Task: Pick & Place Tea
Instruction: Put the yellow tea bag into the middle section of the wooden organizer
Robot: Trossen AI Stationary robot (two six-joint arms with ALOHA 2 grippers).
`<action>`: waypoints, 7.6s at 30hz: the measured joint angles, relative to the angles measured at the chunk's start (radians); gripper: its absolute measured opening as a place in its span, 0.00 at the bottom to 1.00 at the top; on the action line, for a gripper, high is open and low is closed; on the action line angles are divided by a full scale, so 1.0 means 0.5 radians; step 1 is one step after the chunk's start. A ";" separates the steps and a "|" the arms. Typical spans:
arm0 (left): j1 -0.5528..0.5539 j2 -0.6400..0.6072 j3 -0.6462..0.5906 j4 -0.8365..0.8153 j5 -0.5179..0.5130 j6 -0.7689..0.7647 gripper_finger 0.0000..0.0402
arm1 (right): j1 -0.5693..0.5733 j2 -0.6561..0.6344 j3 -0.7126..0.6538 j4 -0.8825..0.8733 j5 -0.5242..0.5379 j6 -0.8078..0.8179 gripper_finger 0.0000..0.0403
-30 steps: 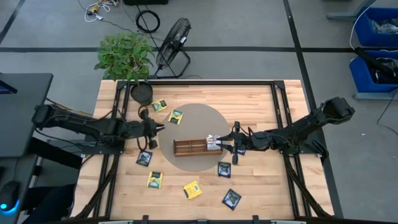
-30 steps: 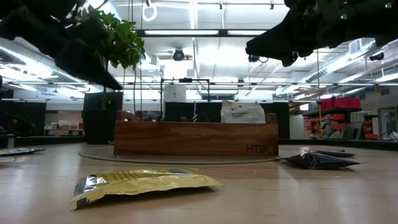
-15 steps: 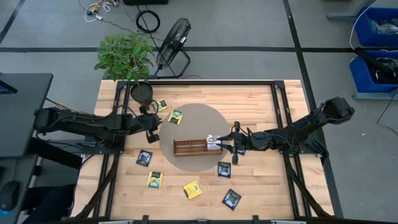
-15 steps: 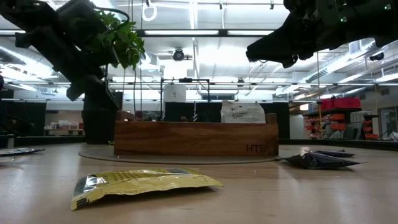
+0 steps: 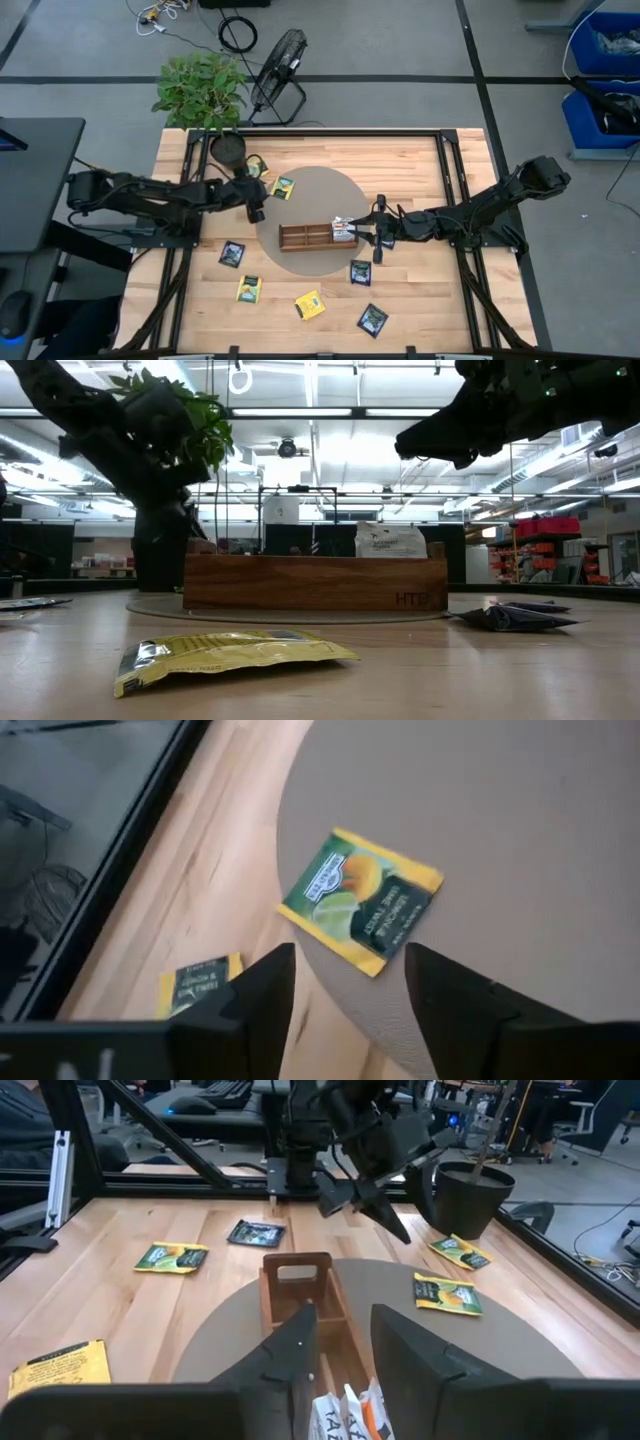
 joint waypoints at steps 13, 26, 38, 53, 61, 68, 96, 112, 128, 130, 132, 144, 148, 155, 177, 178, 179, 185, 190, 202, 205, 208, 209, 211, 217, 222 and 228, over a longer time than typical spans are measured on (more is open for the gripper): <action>0.106 0.390 0.033 0.164 0.125 0.198 0.48 | -0.021 0.000 0.000 -0.006 0.002 0.052 0.26; 0.162 0.662 0.228 0.058 0.178 0.375 0.48 | -0.028 0.000 0.000 -0.019 0.002 0.053 0.26; 0.063 0.665 0.229 -0.008 0.260 0.258 0.48 | -0.028 0.000 0.000 -0.037 -0.003 0.056 0.26; -0.053 0.569 0.328 -0.175 0.129 0.370 0.48 | -0.028 0.001 0.000 -0.078 0.000 0.104 0.26; 0.022 0.584 0.364 -0.235 0.241 0.424 0.48 | -0.028 0.001 0.000 -0.078 0.001 0.105 0.26; 0.157 0.583 0.364 -0.232 0.403 0.474 0.48 | -0.028 0.001 0.000 -0.078 0.001 0.113 0.26; 0.185 0.745 0.375 -0.213 0.567 0.528 0.22 | -0.019 0.001 0.000 -0.082 -0.004 0.179 0.26; 0.125 0.750 0.514 -0.419 0.457 0.478 0.01 | -0.019 0.001 0.000 -0.096 -0.008 0.194 0.26; 0.047 0.748 0.571 -0.560 0.223 0.497 0.04 | -0.019 0.001 0.000 -0.120 -0.020 0.209 0.26; 0.063 0.747 0.571 -0.545 0.236 0.497 0.08 | -0.020 0.001 0.000 -0.126 -0.019 0.210 0.26; 0.082 0.746 0.571 -0.535 0.292 0.513 0.13 | -0.020 0.001 0.000 -0.126 -0.019 0.210 0.26; 0.136 0.745 0.573 -0.502 0.385 0.596 0.52 | -0.020 0.001 0.000 -0.145 -0.019 0.226 0.26; 0.182 0.744 0.573 -0.475 0.383 0.610 0.59 | -0.020 0.001 0.000 -0.153 -0.019 0.242 0.26; 0.251 0.720 0.631 -0.454 0.621 0.595 0.60 | -0.020 0.001 0.000 -0.158 -0.015 0.243 0.26; 0.411 0.979 0.645 -0.437 0.854 0.532 0.39 | -0.021 0.001 0.000 -0.185 0.001 0.255 0.26; 0.411 0.979 0.645 -0.439 0.866 0.526 0.35 | -0.021 0.001 0.000 -0.186 0.001 0.255 0.26; 0.411 0.980 0.644 -0.440 0.873 0.526 0.31 | -0.021 0.001 0.000 -0.186 0.001 0.255 0.26; 0.397 0.985 0.642 -0.442 0.873 0.519 0.04 | -0.021 0.001 0.000 -0.196 0.001 0.255 0.26; 0.396 0.968 0.635 -0.444 0.857 0.517 0.01 | -0.021 0.001 0.000 -0.198 0.001 0.255 0.26; 0.323 0.639 0.621 -0.557 0.720 0.510 0.00 | -0.021 0.001 0.000 -0.197 0.001 0.255 0.26; 0.302 0.600 0.624 -0.547 0.721 0.491 0.00 | -0.021 0.001 0.000 -0.196 0.001 0.254 0.26; 0.263 0.580 0.624 -0.560 0.721 0.475 0.00 | -0.021 0.001 0.000 -0.195 0.001 0.251 0.26; 0.244 0.567 0.624 -0.565 0.712 0.475 0.00 | -0.021 0.001 0.000 -0.193 0.001 0.239 0.26; 0.215 0.545 0.624 -0.570 0.666 0.476 0.00 | -0.021 0.001 0.000 -0.180 0.002 0.189 0.26; 0.177 0.432 0.625 -0.581 0.617 0.479 0.00 | -0.110 0.002 0.013 -0.100 -0.011 0.038 0.26; 0.154 0.306 0.627 -0.566 0.630 0.477 0.00 | -0.268 0.002 0.110 -0.136 -0.176 -0.052 0.26; 0.123 0.197 0.629 -0.532 0.639 0.476 0.00 | -0.439 0.010 0.321 -0.374 -0.384 -0.117 0.26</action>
